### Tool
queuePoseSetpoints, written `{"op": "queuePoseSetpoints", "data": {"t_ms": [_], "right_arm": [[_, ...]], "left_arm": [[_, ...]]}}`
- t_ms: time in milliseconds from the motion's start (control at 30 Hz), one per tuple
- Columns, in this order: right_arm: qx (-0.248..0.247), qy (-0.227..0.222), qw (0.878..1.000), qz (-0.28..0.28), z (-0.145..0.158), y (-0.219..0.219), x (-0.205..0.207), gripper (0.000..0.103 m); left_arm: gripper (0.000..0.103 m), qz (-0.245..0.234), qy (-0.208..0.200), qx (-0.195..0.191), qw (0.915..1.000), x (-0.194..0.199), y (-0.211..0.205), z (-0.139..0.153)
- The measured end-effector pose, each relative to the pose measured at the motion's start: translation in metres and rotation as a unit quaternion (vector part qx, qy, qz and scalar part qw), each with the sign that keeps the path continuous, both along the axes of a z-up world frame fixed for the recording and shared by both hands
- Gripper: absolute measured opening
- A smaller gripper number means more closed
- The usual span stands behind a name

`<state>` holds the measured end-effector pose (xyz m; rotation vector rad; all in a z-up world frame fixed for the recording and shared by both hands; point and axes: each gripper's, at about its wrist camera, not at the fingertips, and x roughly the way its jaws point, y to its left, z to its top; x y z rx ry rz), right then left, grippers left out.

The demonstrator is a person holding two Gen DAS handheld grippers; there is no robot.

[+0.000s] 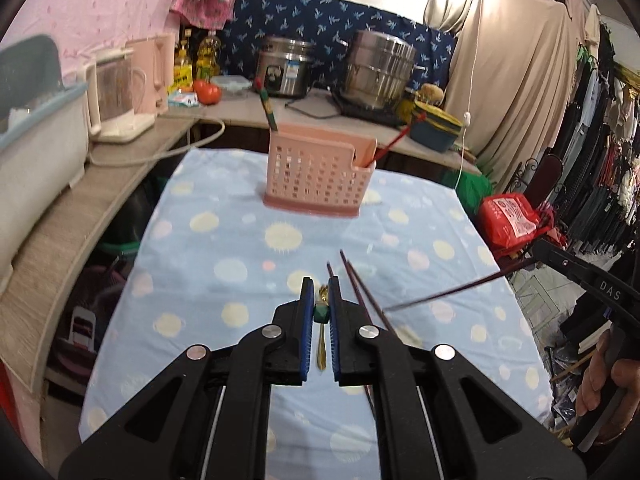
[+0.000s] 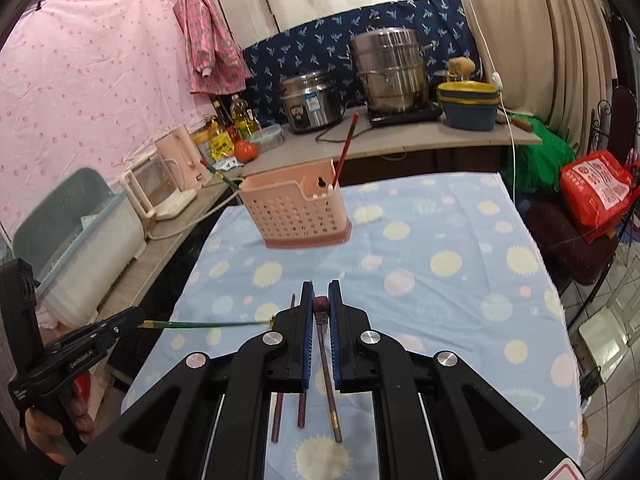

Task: Organize utensils
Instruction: 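Lift both held chopsticks and carry them up to the pink basket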

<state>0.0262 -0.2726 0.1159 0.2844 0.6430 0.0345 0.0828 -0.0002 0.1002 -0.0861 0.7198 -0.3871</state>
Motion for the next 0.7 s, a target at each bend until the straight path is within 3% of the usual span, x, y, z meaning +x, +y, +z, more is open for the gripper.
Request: {"op": "queuePoseSetpoints", "data": {"t_ms": [367, 700], "right_arm": [[-0.024, -0.043, 0.999, -0.003, 0.044, -0.006, 0.049, 0.007], [-0.031, -0.085, 0.996, -0.001, 0.088, -0.004, 0.118, 0.007]], "left_arm": [[0.007, -0.003, -0.073, 0.015, 0.9972, 0.053, -0.015, 0.064], [0.007, 0.011, -0.145, 0.011, 0.9893, 0.109, -0.028, 0.131]]}}
